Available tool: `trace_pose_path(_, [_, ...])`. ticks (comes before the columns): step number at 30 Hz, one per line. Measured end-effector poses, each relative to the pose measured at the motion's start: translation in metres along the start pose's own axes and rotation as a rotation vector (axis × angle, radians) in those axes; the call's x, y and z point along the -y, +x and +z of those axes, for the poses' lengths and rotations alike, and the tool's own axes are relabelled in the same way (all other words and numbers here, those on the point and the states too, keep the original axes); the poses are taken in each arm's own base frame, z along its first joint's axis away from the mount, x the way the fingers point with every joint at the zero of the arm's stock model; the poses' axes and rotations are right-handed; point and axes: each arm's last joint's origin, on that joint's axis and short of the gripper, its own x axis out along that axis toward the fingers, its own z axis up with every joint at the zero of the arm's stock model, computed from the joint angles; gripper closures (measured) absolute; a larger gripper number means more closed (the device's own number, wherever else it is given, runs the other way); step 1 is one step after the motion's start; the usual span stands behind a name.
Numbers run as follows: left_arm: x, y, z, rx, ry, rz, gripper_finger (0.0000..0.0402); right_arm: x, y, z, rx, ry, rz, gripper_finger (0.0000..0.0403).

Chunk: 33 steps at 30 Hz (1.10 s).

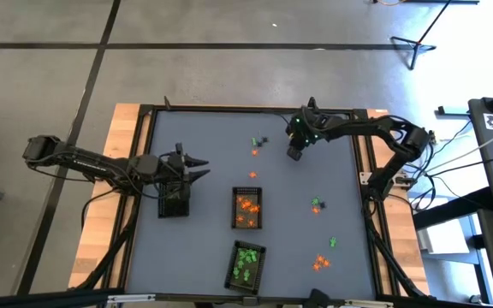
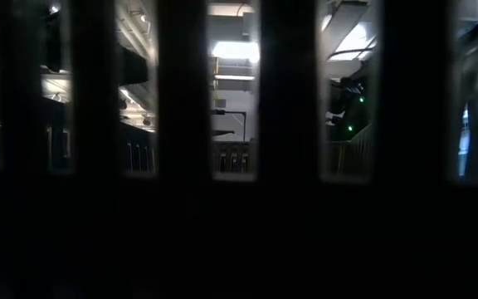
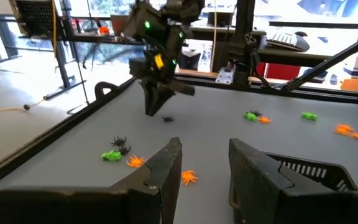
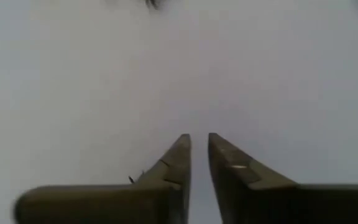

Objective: Sort Halloween decoration
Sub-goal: Put the black spider toy into the top left black basket

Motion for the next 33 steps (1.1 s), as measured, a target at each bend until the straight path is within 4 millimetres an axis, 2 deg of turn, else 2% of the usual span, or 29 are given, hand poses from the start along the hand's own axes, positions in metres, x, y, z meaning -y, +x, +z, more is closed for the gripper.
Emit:
trace_pose_path(4, [0.0, 0.0, -0.002, -0.016, -0.009, -0.001, 0.0276, -0.001, -0.001, 0.006, 0.042, 0.007, 0.042, 0.03])
trace_pose_path(8, [0.0, 0.0, -0.001, -0.014, -0.009, -0.001, 0.0276, 0.0, -0.003, 0.019, 0.175, -0.016, 0.051, 0.0252])
trace_pose_path(13, [-0.001, 0.0, -0.001, -0.011, -0.007, 0.005, 0.0276, 0.002, 0.001, 0.036, 0.274, -0.063, 0.073, 0.0216])
trace_pose_path(19, [-0.003, 0.001, -0.001, -0.01, -0.011, 0.021, 0.0276, 0.007, 0.024, 0.054, 0.234, -0.087, 0.095, 0.021])
trace_pose_path(27, [-0.003, 0.001, -0.001, -0.015, -0.018, 0.013, 0.0276, 0.012, 0.052, 0.064, 0.176, -0.094, 0.121, 0.021])
trace_pose_path(33, [-0.003, 0.001, -0.003, -0.031, -0.032, 0.013, 0.0276, 0.009, 0.052, 0.066, 0.149, -0.108, 0.114, 0.0228])
